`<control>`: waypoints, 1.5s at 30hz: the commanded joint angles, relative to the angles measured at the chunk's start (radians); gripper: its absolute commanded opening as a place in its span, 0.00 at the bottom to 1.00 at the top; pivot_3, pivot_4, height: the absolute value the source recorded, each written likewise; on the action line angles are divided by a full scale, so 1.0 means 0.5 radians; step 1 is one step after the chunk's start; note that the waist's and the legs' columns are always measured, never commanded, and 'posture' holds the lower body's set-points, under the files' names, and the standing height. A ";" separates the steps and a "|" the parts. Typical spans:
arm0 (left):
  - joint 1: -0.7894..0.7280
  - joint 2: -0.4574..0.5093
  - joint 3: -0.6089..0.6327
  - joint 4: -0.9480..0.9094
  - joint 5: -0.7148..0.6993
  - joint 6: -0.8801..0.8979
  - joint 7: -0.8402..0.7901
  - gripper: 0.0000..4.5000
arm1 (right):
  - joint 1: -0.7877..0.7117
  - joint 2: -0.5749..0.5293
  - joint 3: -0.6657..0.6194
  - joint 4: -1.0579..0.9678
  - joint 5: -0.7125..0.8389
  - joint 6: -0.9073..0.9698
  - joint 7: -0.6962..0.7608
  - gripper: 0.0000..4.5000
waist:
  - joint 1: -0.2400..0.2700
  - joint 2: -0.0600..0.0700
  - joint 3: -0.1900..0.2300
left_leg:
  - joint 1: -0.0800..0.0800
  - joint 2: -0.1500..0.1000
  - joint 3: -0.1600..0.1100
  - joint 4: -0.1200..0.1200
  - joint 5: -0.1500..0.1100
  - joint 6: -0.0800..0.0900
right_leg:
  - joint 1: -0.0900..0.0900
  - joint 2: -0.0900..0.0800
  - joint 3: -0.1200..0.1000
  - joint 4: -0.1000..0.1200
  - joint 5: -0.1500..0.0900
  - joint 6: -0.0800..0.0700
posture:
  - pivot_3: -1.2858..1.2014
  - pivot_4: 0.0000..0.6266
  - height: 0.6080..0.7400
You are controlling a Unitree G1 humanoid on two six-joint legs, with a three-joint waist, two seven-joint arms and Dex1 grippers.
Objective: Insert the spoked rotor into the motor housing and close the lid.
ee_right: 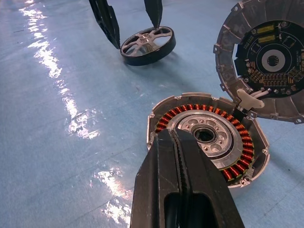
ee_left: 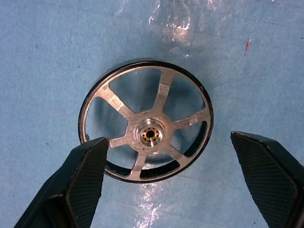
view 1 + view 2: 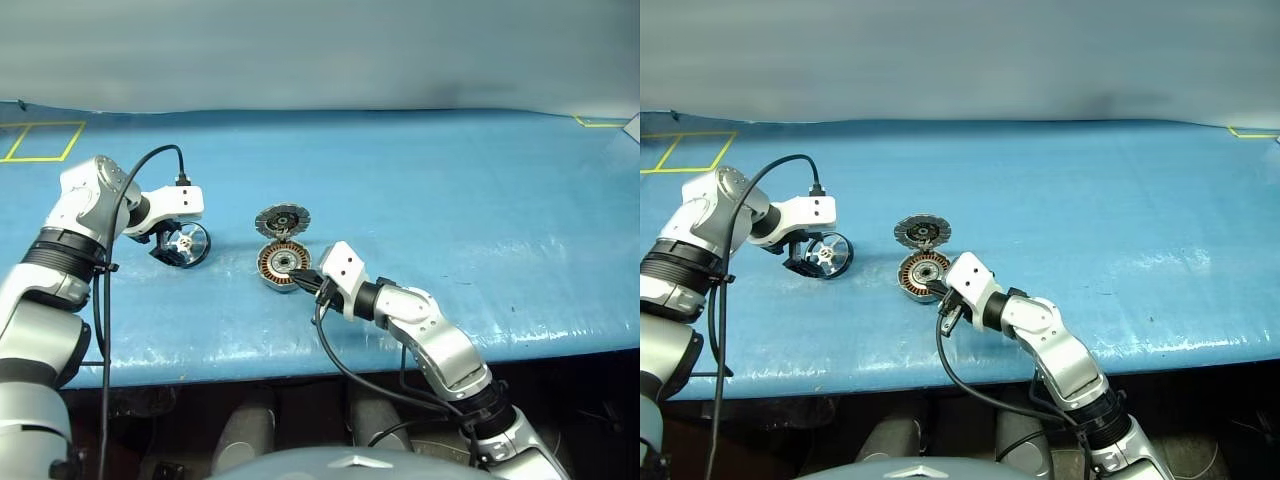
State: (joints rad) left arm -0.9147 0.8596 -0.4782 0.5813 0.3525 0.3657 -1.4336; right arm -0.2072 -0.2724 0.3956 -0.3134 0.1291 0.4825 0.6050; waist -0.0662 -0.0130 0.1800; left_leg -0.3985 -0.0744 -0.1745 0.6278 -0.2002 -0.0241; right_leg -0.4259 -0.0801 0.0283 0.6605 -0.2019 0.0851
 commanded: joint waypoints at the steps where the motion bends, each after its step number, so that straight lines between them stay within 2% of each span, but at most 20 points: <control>1: -0.013 0.013 0.033 0.009 0.019 -0.002 0.012 1.00 | -0.006 0.010 -0.015 -0.038 0.013 -0.037 -0.002 0.00 | -0.001 0.000 0.000 | 0.000 0.000 0.000 0.000 0.000 0.000 | 0.000 0.000 0.000 0.000 0.000 0.000 | 0.52 0.24 1.00; 19: -0.093 -0.067 0.033 0.171 0.026 -0.057 0.114 1.00 | -0.004 0.012 -0.015 -0.036 0.006 -0.034 -0.005 0.00 | -0.001 0.000 0.000 | 0.000 0.000 0.000 0.000 0.000 0.000 | 0.000 0.000 0.000 0.000 0.000 0.000 | 0.52 0.24 1.00; 27: -0.155 -0.073 0.046 0.185 -0.021 -0.032 -0.005 1.00 | 0.003 0.012 -0.009 -0.039 0.003 -0.034 -0.006 0.00 | -0.002 0.000 0.000 | 0.000 0.000 0.000 0.000 0.000 0.000 | 0.000 0.000 0.000 0.000 0.000 0.000 | 0.52 0.24 1.00; 36: -0.219 -0.099 0.050 0.280 -0.003 -0.053 0.051 1.00 | 0.002 0.015 -0.007 -0.031 -0.001 -0.038 -0.008 0.00 | 0.001 0.000 0.000 | 0.000 0.000 0.000 0.000 0.000 0.000 | 0.000 0.000 0.000 0.000 0.000 0.000 | 0.52 0.24 1.00; 40: -0.266 -0.121 0.053 0.346 0.007 -0.074 0.098 0.80 | 0.007 0.014 -0.004 -0.032 -0.003 -0.037 -0.008 0.00 | -0.001 0.000 0.000 | 0.000 0.000 0.000 0.000 0.000 0.000 | 0.000 0.000 0.000 0.000 0.000 0.000 | 0.52 0.24 1.00; 45: -0.322 -0.160 0.058 0.428 0.012 -0.080 0.159 0.80 | 0.009 0.015 0.001 -0.038 -0.006 -0.034 -0.010 0.00 | -0.001 0.000 0.000 | 0.000 0.000 0.000 0.000 0.000 0.000 | 0.000 0.000 0.000 0.000 0.000 0.000 | 0.52 0.24 1.00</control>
State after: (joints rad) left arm -1.0405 0.7754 -0.4774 0.7850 0.3509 0.3355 -1.3711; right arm -0.2031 -0.2712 0.3961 -0.3133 0.1239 0.4827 0.6041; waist -0.0669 -0.0133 0.1799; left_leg -0.3986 -0.0745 -0.1745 0.6279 -0.2002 -0.0242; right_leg -0.4258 -0.0800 0.0283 0.6604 -0.2018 0.0853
